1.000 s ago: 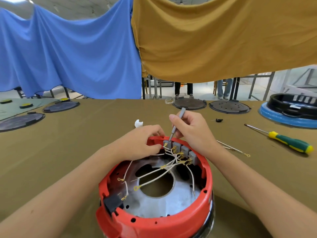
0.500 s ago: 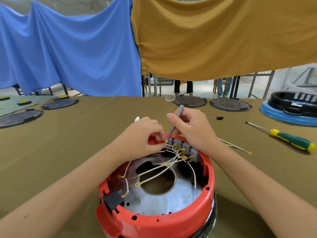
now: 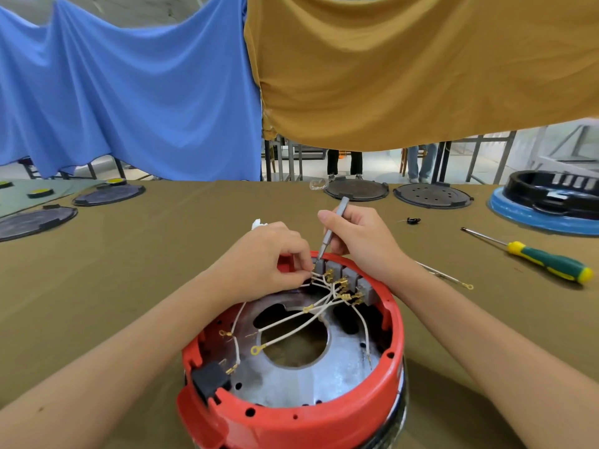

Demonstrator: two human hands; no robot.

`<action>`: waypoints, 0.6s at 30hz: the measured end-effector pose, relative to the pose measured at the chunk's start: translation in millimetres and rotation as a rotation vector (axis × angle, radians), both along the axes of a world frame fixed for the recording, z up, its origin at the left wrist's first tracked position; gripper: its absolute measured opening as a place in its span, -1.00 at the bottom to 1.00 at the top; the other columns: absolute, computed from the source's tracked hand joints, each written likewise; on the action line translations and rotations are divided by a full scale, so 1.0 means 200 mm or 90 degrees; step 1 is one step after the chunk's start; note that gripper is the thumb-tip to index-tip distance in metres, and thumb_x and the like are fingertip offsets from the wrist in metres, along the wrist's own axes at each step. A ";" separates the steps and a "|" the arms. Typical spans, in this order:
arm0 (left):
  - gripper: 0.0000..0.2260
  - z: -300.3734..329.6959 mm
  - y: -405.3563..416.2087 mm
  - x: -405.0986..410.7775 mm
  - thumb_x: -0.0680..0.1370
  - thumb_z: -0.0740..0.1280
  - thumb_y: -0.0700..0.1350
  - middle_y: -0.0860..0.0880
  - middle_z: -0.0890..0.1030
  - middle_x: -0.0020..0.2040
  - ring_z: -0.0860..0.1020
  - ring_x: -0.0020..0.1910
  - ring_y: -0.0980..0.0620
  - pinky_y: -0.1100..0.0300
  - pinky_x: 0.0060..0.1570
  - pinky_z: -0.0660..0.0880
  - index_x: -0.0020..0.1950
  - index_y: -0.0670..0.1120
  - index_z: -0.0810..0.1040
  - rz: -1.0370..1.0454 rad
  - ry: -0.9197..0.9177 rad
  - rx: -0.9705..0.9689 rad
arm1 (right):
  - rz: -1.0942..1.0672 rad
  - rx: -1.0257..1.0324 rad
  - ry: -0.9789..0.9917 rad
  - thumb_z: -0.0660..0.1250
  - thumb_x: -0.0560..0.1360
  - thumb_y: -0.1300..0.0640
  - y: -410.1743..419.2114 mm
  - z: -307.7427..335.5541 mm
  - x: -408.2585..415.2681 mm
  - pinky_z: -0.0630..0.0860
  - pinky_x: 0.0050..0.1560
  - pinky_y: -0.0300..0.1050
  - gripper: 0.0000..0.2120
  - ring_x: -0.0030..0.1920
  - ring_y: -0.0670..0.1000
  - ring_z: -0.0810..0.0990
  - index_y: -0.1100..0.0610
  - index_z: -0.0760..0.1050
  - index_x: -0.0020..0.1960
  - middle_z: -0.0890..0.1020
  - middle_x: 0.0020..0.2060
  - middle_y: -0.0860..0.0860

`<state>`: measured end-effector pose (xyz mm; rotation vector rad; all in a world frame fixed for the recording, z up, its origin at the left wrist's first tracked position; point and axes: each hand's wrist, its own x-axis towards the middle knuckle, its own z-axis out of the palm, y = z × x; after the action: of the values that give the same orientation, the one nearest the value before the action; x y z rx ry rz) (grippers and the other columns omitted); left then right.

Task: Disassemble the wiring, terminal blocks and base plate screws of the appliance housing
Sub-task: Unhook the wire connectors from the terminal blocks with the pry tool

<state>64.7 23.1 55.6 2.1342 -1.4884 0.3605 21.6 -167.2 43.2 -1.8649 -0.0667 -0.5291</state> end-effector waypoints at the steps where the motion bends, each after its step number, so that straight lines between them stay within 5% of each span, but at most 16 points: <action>1: -0.92 0.00 0.00 0.00 0.43 0.50 -0.19 0.07 0.64 -0.25 0.53 -0.16 0.06 -0.02 -0.01 0.47 -0.21 -0.05 0.65 0.001 0.002 0.000 | -0.004 -0.005 -0.006 0.31 0.62 -0.01 0.00 0.00 0.00 0.47 -0.30 -0.21 -0.67 -0.44 -0.10 0.47 0.18 0.52 -0.21 0.54 -0.49 -0.06; 7: -0.92 0.00 0.00 0.00 0.43 0.51 -0.18 0.08 0.65 -0.27 0.53 -0.17 0.08 -0.02 -0.01 0.47 -0.22 -0.04 0.65 0.006 0.012 -0.002 | -0.020 -0.050 -0.058 0.30 0.62 -0.03 0.01 0.00 -0.02 0.55 -0.23 -0.05 -0.69 -0.38 -0.05 0.53 0.16 0.55 -0.18 0.58 -0.46 -0.06; 18: -0.90 0.00 0.00 0.00 0.43 0.51 -0.20 0.09 0.63 -0.28 0.49 -0.18 0.11 -0.01 -0.01 0.45 -0.25 -0.04 0.65 0.001 0.019 0.009 | 0.001 0.020 0.040 0.30 0.63 0.00 0.00 0.01 0.02 0.46 -0.32 -0.27 -0.66 -0.46 -0.10 0.47 0.20 0.54 -0.22 0.53 -0.50 -0.05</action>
<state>65.0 23.8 55.6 2.1429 -1.4777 0.3183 24.7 -167.1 44.6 -1.8501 -0.0176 -0.4675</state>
